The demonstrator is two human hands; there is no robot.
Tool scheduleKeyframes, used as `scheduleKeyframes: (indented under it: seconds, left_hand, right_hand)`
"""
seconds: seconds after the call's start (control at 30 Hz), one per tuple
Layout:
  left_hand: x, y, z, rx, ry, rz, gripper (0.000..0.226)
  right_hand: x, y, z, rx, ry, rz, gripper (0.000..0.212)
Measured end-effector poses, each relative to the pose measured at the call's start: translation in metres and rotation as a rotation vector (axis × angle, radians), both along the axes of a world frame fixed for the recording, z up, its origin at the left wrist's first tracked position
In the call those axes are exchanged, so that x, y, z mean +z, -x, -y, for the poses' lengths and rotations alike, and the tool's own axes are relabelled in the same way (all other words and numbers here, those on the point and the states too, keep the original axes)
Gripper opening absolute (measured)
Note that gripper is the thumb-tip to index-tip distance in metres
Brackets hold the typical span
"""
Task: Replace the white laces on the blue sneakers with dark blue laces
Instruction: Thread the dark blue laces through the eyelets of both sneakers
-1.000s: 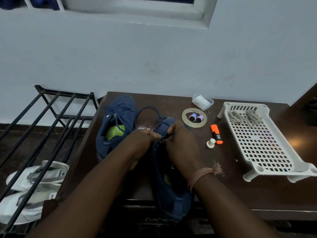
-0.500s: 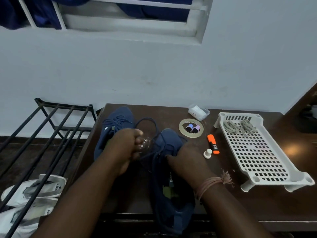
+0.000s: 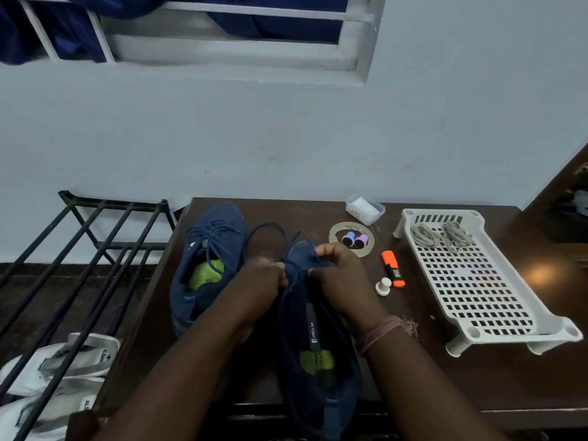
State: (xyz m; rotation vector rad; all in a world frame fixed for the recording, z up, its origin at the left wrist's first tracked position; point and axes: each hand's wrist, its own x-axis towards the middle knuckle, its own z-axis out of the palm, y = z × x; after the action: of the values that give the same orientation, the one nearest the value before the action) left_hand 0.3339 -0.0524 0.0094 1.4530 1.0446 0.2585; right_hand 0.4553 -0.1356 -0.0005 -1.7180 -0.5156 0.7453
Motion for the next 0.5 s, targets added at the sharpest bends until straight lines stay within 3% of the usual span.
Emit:
scheduleKeyframes:
  seconds: [0.13,0.27,0.37,0.43,0.5]
  left_hand:
    - [0.007,-0.003,-0.002,0.227,0.141,0.256,0.025]
    - [0.021,0.001,-0.015,0.465,0.329,0.822,0.021]
    - [0.029,0.01,-0.028,0.505,0.386,1.102,0.026]
    - [0.028,0.016,-0.035,0.485,0.303,1.044,0.028]
    - [0.027,0.019,-0.037,0.393,-0.021,0.654,0.025]
  right_hand:
    - [0.003,-0.003,0.0,-0.007,-0.051,0.049,0.024]
    - [-0.001,-0.01,0.003,0.156,0.172,0.189,0.019]
    - [0.004,-0.009,0.008,0.321,0.391,0.376,0.047]
    - [0.009,-0.009,0.011,0.358,0.49,0.455,0.064]
    - [0.012,-0.011,0.014,0.354,0.545,0.471,0.064]
